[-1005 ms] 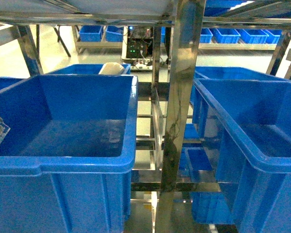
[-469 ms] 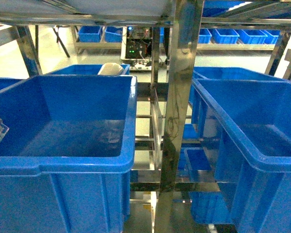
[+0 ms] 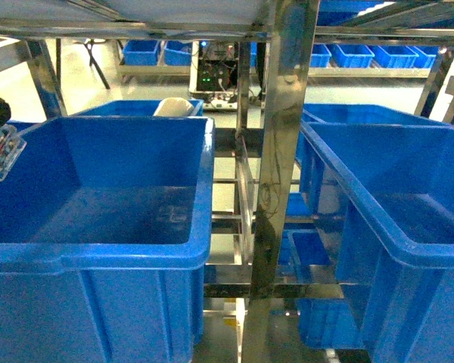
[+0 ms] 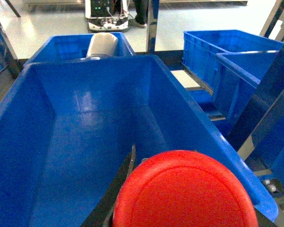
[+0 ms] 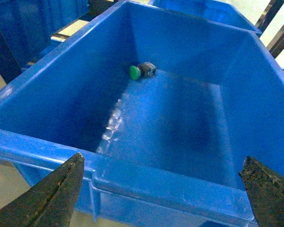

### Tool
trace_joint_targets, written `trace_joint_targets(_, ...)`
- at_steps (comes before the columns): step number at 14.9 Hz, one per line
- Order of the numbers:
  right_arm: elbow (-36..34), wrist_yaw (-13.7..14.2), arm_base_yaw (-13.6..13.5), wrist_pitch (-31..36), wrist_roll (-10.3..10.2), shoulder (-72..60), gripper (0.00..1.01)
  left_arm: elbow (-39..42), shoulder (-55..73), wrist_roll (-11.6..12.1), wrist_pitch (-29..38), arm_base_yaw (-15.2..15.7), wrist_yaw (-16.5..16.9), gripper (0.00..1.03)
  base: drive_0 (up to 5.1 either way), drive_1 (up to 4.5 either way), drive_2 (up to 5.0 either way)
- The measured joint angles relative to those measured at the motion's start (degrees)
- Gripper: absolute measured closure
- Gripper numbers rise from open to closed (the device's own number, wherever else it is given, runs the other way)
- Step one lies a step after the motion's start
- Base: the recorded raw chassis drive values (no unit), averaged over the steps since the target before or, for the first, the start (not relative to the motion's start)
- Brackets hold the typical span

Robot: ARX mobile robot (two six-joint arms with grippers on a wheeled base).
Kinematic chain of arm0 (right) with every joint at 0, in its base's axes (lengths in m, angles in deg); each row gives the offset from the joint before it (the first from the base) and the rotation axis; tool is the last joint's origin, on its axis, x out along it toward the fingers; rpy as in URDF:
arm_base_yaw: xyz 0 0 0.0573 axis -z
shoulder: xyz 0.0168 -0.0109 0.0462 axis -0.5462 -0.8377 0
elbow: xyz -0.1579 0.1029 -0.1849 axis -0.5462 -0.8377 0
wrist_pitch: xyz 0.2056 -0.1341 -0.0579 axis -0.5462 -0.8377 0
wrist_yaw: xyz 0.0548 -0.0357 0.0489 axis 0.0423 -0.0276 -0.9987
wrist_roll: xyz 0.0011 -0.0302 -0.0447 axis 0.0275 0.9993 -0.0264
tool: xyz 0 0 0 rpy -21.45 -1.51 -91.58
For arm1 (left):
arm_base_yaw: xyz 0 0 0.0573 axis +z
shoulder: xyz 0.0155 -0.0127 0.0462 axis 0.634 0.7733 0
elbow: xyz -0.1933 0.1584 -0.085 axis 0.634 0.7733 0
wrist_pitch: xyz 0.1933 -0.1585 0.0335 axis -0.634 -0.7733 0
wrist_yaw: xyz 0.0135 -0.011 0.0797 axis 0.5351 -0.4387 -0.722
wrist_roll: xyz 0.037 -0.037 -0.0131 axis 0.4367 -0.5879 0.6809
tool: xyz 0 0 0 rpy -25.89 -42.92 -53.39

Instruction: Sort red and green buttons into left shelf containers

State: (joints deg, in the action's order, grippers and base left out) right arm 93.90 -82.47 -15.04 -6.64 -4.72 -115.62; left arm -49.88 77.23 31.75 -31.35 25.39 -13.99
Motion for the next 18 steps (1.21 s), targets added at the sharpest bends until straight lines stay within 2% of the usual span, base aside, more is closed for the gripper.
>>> trace_joint_targets(3,0.0,0.0,0.0,0.0,0.0,0.0,0.03,-2.2,10.4,1.3,3.1,3.8,3.1,0.77,0.0,0.0,0.0)
trace_joint_targets(6,0.0,0.0,0.0,0.0,0.0,0.0,0.03,-4.3,19.8,3.2,5.5,6.0,6.1,0.77,0.0,0.0,0.0)
trace_joint_targets(8,0.0,0.0,0.0,0.0,0.0,0.0,0.03,-9.1,24.5,5.3,4.2,6.7,7.4,0.77,0.0,0.0,0.0)
trace_joint_targets(11,0.0,0.0,0.0,0.0,0.0,0.0,0.03,-18.3,31.9,9.4,-1.9,7.8,8.5,0.77,0.0,0.0,0.0)
trace_joint_targets(13,0.0,0.0,0.0,0.0,0.0,0.0,0.03,-21.5,36.4,12.0,-6.4,9.2,10.1,0.77,0.0,0.0,0.0)
trace_joint_targets(14,0.0,0.0,0.0,0.0,0.0,0.0,0.03,-23.4,38.8,12.3,-9.6,10.5,11.6,0.77,0.0,0.0,0.0)
trace_joint_targets(15,0.0,0.0,0.0,0.0,0.0,0.0,0.03,-24.2,40.7,13.4,-10.1,11.8,11.6,0.77,0.0,0.0,0.0)
trace_joint_targets(18,0.0,0.0,0.0,0.0,0.0,0.0,0.03,-26.8,44.4,17.5,-14.7,16.7,13.2,0.77,0.0,0.0,0.0)
